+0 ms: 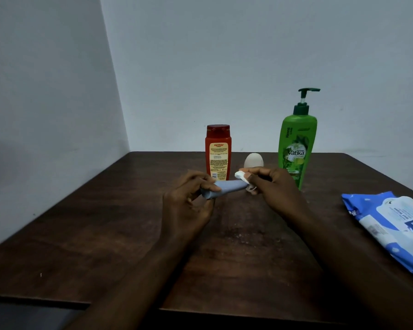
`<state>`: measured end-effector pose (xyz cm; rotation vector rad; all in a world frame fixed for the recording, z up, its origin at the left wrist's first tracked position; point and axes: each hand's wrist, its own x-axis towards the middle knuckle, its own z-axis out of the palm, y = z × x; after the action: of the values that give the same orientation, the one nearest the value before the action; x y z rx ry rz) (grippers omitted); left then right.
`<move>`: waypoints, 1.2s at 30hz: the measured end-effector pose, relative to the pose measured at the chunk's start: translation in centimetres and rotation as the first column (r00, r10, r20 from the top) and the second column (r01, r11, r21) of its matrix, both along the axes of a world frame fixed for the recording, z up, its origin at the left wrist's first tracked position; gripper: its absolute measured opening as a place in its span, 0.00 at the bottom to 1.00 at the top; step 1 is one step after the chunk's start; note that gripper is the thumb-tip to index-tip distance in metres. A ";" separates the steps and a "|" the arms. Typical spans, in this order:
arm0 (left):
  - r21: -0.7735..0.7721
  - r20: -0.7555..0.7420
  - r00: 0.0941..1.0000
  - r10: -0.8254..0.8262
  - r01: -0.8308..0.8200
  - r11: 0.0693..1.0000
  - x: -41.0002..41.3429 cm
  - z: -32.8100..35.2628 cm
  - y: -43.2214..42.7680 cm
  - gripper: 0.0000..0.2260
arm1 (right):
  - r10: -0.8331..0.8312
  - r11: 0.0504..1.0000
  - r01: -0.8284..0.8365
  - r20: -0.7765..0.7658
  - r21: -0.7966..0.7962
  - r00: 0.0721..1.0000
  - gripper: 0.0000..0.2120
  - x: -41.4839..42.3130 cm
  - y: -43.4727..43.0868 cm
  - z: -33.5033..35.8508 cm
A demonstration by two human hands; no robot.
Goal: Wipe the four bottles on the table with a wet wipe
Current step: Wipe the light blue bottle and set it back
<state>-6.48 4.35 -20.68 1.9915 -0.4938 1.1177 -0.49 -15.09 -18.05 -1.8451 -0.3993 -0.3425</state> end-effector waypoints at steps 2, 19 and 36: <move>-0.039 -0.011 1.000 0.007 -0.008 0.999 -0.1 0.1 0.0 0.21 | 0.031 0.990 -0.029 -0.017 0.138 0.999 0.08 -0.1 0.0 0.2; -0.521 -0.232 0.967 -0.102 -0.035 0.853 0.6 0.1 0.5 0.18 | -0.012 0.974 -0.020 0.138 0.226 0.990 0.14 -0.5 0.4 0.6; -0.649 -0.294 0.918 -0.267 0.014 0.761 0.5 0.7 0.1 0.21 | 0.239 0.774 -0.188 -0.004 0.605 0.971 0.12 -1.3 1.1 1.2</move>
<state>-5.98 4.47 -20.01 1.4653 -0.0374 0.6540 -1.77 -14.01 -16.88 -1.1646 -0.3847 -0.2017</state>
